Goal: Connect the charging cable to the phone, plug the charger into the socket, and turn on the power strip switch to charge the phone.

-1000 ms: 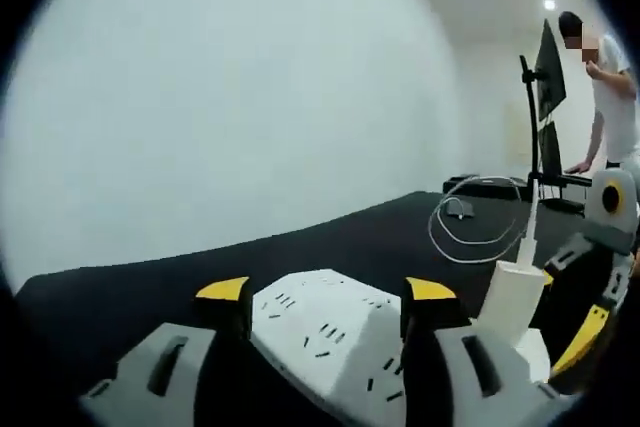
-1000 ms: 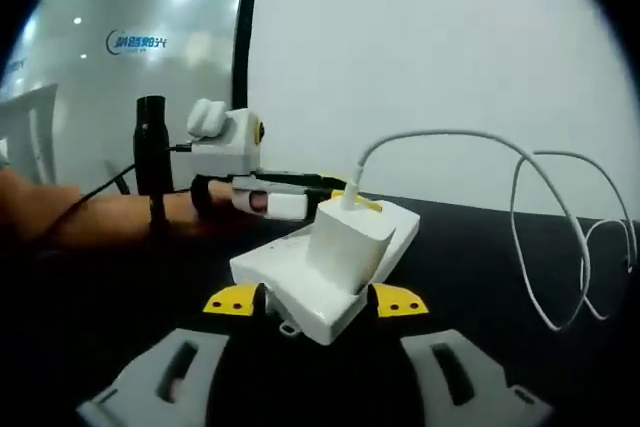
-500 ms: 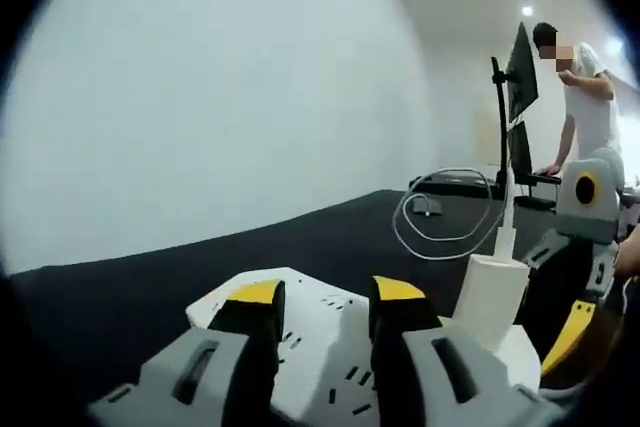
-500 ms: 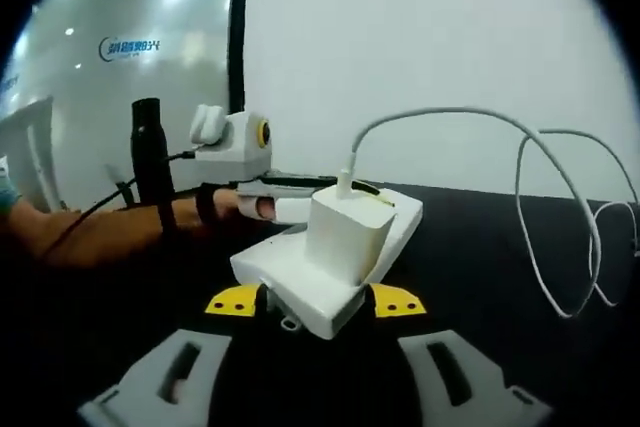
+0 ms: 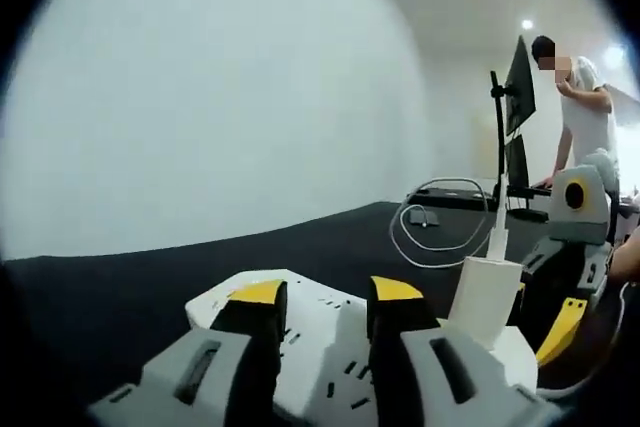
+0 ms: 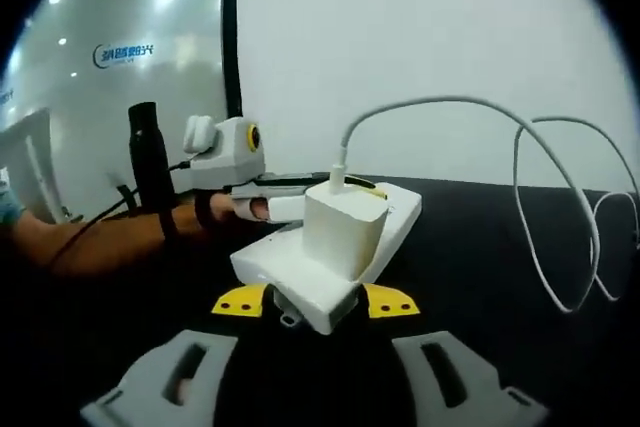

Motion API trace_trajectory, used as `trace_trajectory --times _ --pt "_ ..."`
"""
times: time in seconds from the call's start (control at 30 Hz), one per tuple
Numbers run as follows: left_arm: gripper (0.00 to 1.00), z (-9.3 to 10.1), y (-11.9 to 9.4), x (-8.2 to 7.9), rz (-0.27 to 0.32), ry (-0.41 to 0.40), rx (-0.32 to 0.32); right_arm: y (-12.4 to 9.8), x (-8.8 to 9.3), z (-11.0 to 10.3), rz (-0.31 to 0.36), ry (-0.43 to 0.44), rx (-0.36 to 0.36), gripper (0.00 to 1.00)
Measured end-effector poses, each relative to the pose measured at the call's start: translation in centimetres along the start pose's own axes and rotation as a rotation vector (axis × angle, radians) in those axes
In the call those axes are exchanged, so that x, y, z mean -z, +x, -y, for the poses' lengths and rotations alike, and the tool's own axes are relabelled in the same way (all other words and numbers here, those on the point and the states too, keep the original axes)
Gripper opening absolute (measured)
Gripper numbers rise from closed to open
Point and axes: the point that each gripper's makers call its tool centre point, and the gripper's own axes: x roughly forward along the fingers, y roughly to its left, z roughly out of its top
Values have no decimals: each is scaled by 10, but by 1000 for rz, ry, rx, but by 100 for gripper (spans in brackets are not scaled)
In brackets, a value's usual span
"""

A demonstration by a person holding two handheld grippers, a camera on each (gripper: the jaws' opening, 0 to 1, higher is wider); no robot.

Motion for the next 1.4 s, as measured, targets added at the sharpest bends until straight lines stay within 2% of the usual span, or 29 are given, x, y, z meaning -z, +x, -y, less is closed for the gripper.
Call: trace_trajectory --times 0.03,0.07,0.1,0.17,0.2,0.23,0.3,0.4,0.47,0.53,0.57,0.63,0.7,0.8,0.93,1.0,1.1,1.2,1.3,1.4 --pt "39 -7 -2 2 -27 -44 -33 -2 -1 0 3 -40 -3 34" --pt "45 -12 -4 4 -53 -65 -62 0 -1 -1 7 -21 -5 37" --pt "50 -15 -7 3 -56 -59 -82 -2 -4 -2 25 22 -21 41" --pt "56 -18 -14 1 -51 -36 -110 -4 -7 1 42 17 -5 43" --pt "59 -16 -22 4 -70 -42 -157 -5 -8 6 51 5 18 43" --pt "61 -14 -28 4 -78 -35 -174 -3 -8 7 51 4 20 44" --pt "59 -17 -41 -8 -45 -19 -211 -2 -8 4 46 10 6 47" --pt "61 -3 -78 -30 -36 11 -308 -7 -11 -7 56 23 -51 49" --pt "59 5 -94 -43 -19 45 -335 -15 -15 -11 75 15 -72 51" --pt "58 10 -113 -49 -43 1 -353 -27 -16 -10 74 16 -68 52" --pt "59 27 -123 -50 -36 -53 -323 -41 -16 -9 74 16 -71 52" --pt "61 48 -139 -48 -33 -102 -323 -68 -22 -3 98 15 -63 52" --pt "62 71 -151 -45 -32 -94 -316 -101 -31 5 130 5 -49 52" --pt "66 97 -162 -38 -70 -45 -300 -138 -41 24 153 26 -36 54" --pt "76 146 -171 -32 -86 5 -248 -201 -55 49 194 37 -9 59" --pt "81 168 -178 -29 -91 6 -230 -228 -57 62 201 38 3 62" --pt "89 186 -182 -28 -85 -7 -195 -261 -53 84 198 47 27 63" --pt "92 201 -186 -27 -53 -36 -174 -292 -43 112 203 51 69 64" --pt "96 205 -189 -19 -46 -90 -181 -313 -28 124 209 73 92 70" --pt "96 203 -190 -11 -54 -99 -198 -329 -13 143 202 61 139 78"
